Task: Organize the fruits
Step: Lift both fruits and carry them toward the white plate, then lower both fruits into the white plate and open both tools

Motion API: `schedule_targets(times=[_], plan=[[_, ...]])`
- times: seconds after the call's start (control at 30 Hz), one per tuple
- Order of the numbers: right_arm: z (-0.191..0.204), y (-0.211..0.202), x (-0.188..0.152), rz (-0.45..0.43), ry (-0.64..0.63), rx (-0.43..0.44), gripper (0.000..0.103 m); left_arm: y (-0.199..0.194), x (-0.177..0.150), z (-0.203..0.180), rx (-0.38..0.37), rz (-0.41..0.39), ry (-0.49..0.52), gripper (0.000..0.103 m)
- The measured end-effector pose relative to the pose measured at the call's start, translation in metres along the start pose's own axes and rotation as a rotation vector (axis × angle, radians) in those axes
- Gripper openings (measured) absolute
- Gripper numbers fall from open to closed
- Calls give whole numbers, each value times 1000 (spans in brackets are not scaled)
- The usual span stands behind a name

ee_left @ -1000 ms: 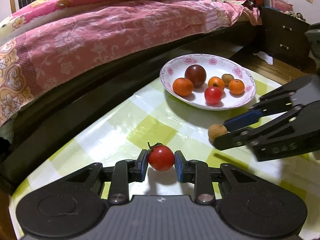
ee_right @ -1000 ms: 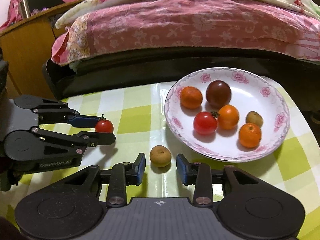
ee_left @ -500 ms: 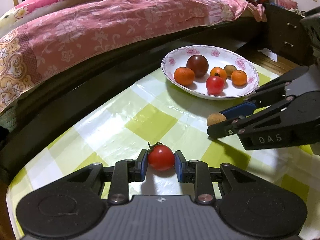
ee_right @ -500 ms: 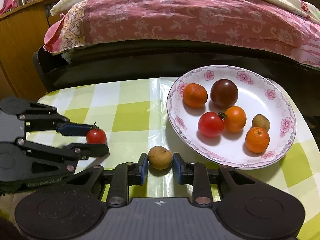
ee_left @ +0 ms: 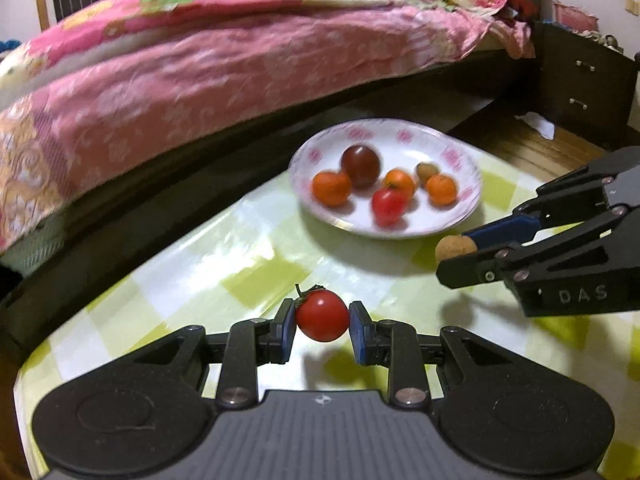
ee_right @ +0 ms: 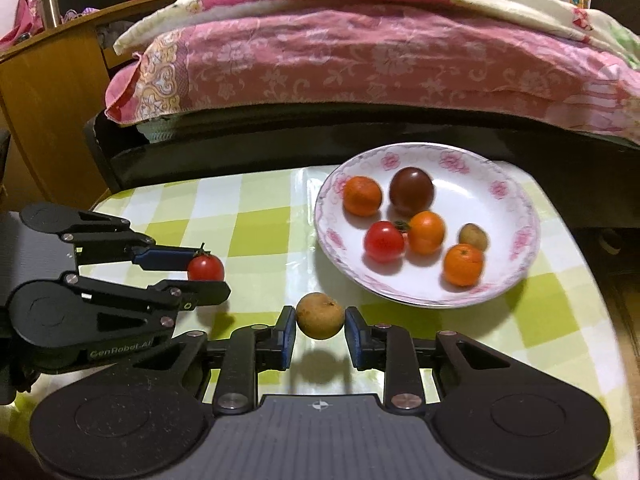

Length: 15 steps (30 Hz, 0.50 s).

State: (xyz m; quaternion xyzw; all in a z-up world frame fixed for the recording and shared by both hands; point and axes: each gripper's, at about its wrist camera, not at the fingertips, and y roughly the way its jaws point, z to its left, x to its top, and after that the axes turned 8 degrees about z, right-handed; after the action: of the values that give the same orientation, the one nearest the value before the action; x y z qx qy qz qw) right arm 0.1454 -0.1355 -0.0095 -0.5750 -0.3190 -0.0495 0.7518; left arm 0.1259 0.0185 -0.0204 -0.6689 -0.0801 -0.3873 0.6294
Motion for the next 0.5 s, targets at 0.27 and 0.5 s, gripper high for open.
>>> schedule_targets(times=[0.27,0.5], plan=[[-26,-20,3,-53,61,-14,23,0,40,-30,6,-50,43,36],[-50,-15,14,-68,103,-42,23,20,68,-38,19,-63,60,36]])
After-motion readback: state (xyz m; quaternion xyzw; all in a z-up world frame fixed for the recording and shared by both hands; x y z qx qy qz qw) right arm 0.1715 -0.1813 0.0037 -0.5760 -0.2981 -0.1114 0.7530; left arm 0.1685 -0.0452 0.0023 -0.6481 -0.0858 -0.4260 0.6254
